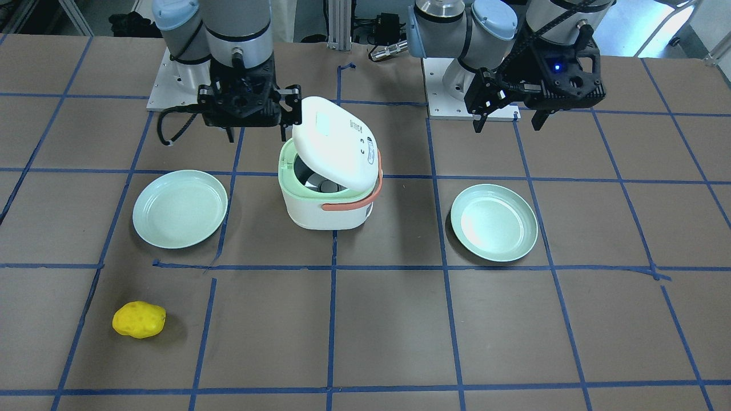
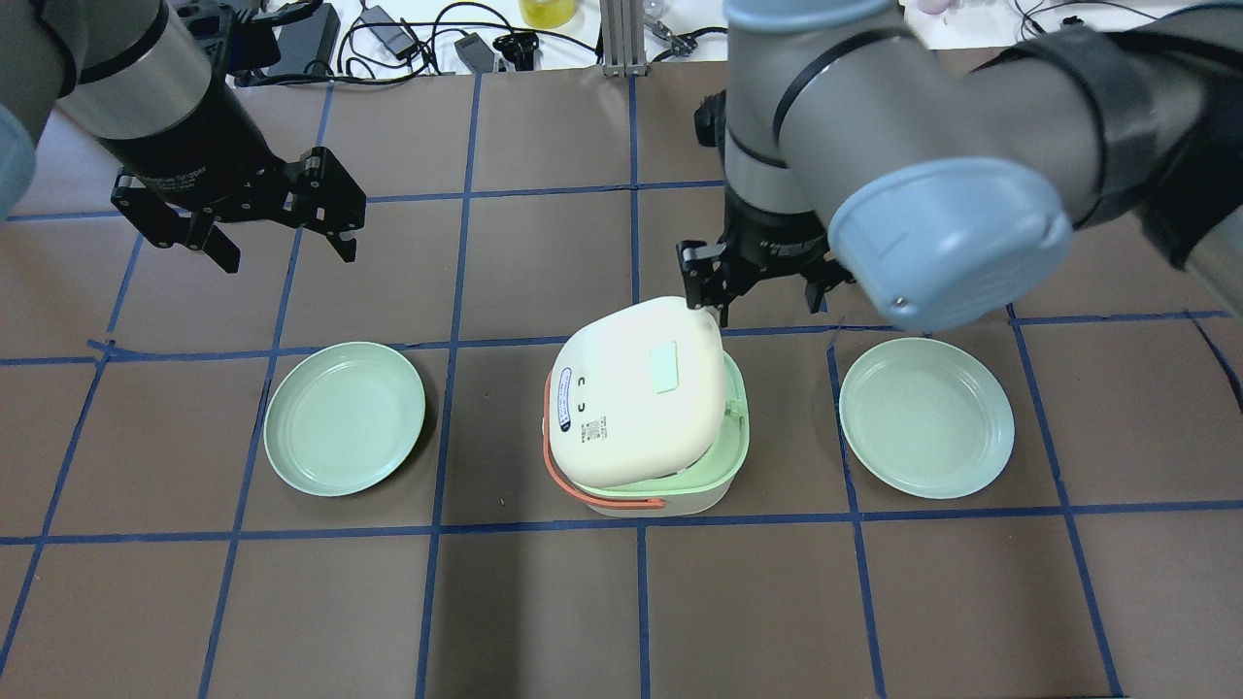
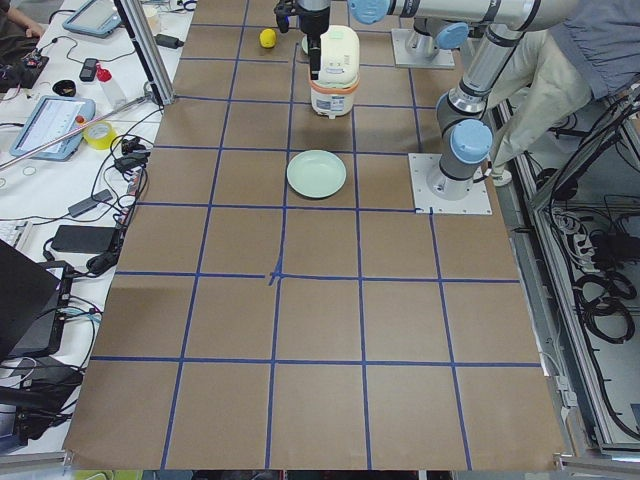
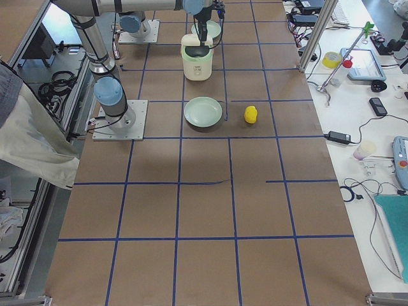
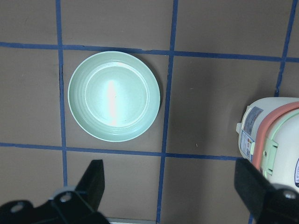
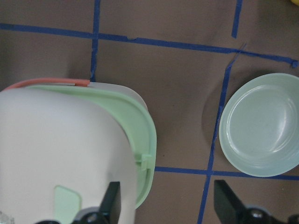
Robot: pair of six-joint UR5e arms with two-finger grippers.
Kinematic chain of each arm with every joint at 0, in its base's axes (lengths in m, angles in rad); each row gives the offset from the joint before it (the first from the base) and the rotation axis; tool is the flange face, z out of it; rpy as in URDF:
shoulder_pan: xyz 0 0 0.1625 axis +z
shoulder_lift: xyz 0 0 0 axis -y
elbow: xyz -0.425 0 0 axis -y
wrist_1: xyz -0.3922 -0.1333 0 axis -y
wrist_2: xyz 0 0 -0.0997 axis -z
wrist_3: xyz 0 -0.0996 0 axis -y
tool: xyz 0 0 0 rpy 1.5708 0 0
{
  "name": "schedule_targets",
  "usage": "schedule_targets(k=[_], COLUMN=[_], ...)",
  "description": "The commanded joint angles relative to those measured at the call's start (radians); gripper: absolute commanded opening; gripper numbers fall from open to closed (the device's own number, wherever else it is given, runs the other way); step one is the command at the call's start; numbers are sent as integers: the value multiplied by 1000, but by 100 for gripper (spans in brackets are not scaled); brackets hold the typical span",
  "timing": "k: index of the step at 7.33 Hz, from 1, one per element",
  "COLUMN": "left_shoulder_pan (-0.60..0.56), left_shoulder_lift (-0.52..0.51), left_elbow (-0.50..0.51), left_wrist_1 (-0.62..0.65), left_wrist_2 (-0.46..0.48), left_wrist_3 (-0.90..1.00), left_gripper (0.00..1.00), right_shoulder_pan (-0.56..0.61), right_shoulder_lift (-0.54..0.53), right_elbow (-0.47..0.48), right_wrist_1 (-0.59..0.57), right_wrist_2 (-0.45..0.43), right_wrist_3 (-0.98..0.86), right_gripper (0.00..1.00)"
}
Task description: Press rice cooker button
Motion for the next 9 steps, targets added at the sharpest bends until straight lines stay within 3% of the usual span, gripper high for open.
schedule_targets(k=[1, 3, 9], left_shoulder_pan=[0, 0, 0], left_shoulder_lift=[0, 0, 0], left_elbow=[0, 0, 0], left_wrist_1=[0, 0, 0], left_wrist_2=[0, 0, 0], left_wrist_3=[0, 0, 0], left_gripper=[100, 100, 100], right_shoulder_pan=[-138, -219, -218], right_shoulder_lift=[0, -1, -3], right_elbow=[-91, -105, -96], right_wrist_1=[18, 12, -19], right_wrist_2=[25, 63, 55], right_wrist_3=[-131, -192, -177], right_gripper=[100, 100, 100])
